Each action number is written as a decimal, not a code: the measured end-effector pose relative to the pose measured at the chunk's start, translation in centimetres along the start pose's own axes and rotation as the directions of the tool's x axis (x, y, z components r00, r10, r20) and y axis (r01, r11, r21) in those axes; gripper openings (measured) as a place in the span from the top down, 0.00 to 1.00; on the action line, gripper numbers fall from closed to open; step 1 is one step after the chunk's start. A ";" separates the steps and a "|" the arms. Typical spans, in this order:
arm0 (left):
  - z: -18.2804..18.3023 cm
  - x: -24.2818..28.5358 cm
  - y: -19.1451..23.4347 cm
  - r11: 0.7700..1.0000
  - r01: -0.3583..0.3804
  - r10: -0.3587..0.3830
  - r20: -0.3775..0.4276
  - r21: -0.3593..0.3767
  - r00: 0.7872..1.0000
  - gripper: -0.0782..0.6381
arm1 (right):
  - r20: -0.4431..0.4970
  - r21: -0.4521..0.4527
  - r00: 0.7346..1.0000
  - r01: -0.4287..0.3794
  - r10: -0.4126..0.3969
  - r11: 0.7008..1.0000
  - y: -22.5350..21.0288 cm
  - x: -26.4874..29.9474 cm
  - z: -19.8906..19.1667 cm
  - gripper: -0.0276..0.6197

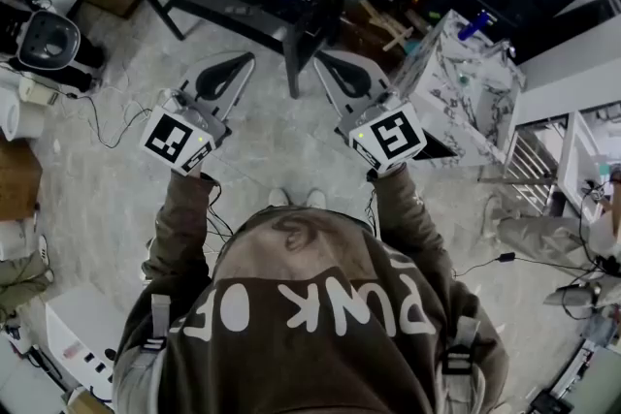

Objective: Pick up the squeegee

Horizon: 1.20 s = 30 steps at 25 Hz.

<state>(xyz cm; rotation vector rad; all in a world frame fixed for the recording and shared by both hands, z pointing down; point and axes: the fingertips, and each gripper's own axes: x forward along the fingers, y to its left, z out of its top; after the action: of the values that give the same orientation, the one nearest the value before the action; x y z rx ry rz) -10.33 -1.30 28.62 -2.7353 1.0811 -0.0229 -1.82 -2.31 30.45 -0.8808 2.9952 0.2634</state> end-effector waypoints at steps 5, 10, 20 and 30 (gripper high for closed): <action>0.0 0.2 -0.2 1.000 0.002 -0.002 0.000 0.001 1.000 0.89 | -0.002 0.009 1.000 -0.012 0.012 1.000 0.1 0.2 -0.4 0.91; 0.0 0.3 -0.1 1.000 -0.001 0.001 -0.004 0.000 1.000 0.89 | -0.029 0.050 0.998 -0.056 0.058 0.997 0.5 1.1 -1.2 0.04; -0.3 0.9 -0.4 1.000 -0.012 0.012 -0.013 0.004 1.000 0.89 | -0.034 0.036 0.999 -0.025 0.027 0.999 -0.6 0.7 -2.1 0.04; -0.3 3.1 -2.1 0.999 -0.046 0.046 -0.032 0.021 0.998 0.88 | -0.026 0.063 0.999 -0.041 0.043 0.997 -2.8 -1.3 -2.7 0.04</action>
<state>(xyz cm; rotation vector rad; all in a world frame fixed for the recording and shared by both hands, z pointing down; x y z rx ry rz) -6.71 -1.96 29.10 -2.7003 1.1458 -0.0710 0.94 -4.37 32.72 -0.8232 3.0317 0.1582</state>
